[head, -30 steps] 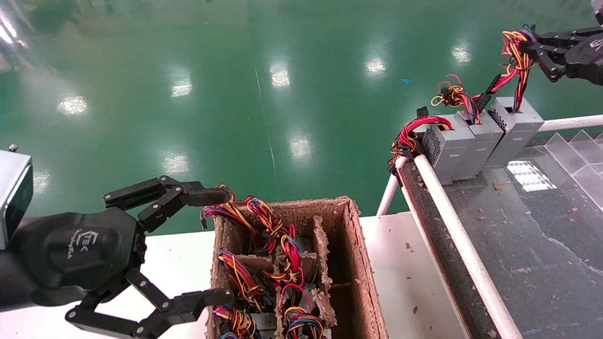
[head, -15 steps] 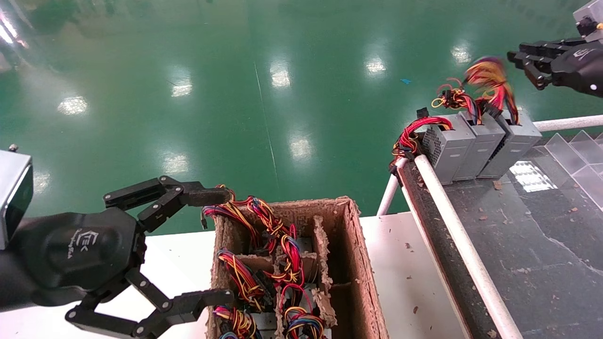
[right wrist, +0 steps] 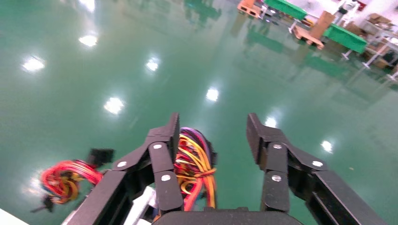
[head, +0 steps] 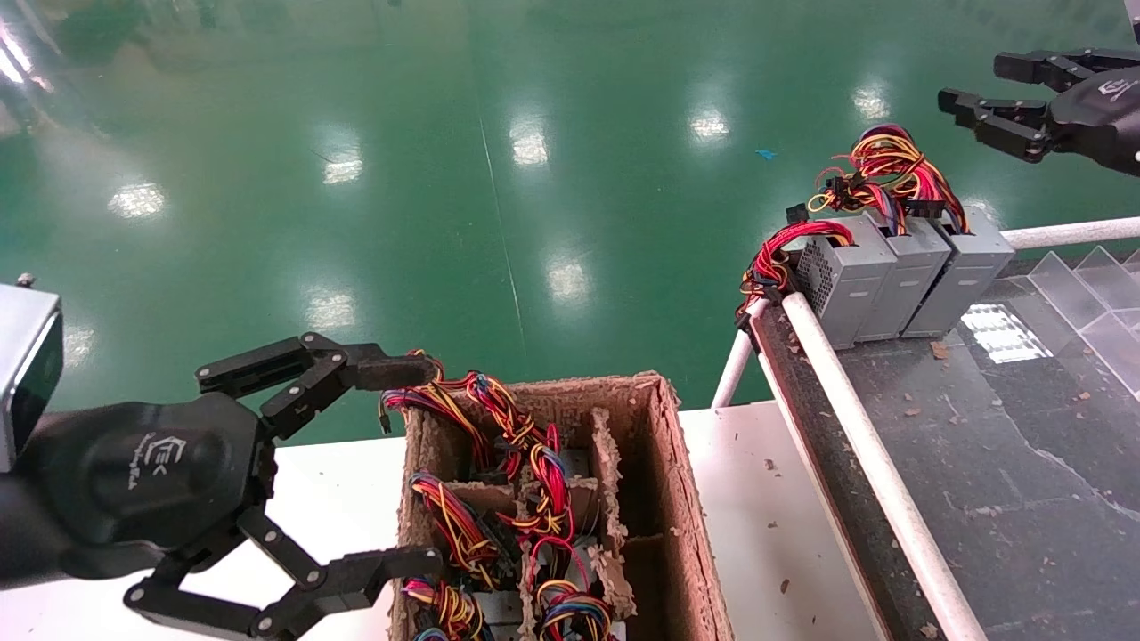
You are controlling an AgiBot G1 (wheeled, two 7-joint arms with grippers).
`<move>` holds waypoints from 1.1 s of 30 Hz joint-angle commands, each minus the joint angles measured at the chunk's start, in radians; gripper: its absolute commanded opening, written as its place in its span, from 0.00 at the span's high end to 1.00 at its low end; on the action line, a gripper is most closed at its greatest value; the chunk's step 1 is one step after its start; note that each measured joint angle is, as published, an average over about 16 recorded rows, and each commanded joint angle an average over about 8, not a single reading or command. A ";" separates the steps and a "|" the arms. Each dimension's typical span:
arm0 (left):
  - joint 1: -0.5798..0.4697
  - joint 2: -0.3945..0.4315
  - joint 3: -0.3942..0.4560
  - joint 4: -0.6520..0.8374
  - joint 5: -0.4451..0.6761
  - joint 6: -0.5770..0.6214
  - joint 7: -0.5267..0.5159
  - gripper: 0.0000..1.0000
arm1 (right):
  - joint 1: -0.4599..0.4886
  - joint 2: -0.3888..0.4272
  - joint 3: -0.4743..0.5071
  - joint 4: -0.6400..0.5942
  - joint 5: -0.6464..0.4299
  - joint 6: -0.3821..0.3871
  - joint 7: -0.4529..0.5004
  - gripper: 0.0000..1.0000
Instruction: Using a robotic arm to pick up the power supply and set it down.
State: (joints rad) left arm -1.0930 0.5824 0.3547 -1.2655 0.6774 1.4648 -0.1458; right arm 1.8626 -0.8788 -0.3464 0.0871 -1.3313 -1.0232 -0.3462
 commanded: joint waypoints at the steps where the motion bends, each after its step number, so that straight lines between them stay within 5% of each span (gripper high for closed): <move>1: 0.000 0.000 0.000 0.000 0.000 0.000 0.000 0.00 | -0.015 0.007 0.004 0.021 0.015 -0.016 0.011 0.00; 33: 0.000 0.000 0.000 0.000 0.000 0.000 0.000 0.00 | -0.461 0.158 0.040 0.700 0.353 -0.280 0.313 0.00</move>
State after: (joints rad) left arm -1.0931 0.5823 0.3551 -1.2652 0.6772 1.4647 -0.1456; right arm 1.4014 -0.7213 -0.3061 0.7872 -0.9781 -1.3026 -0.0335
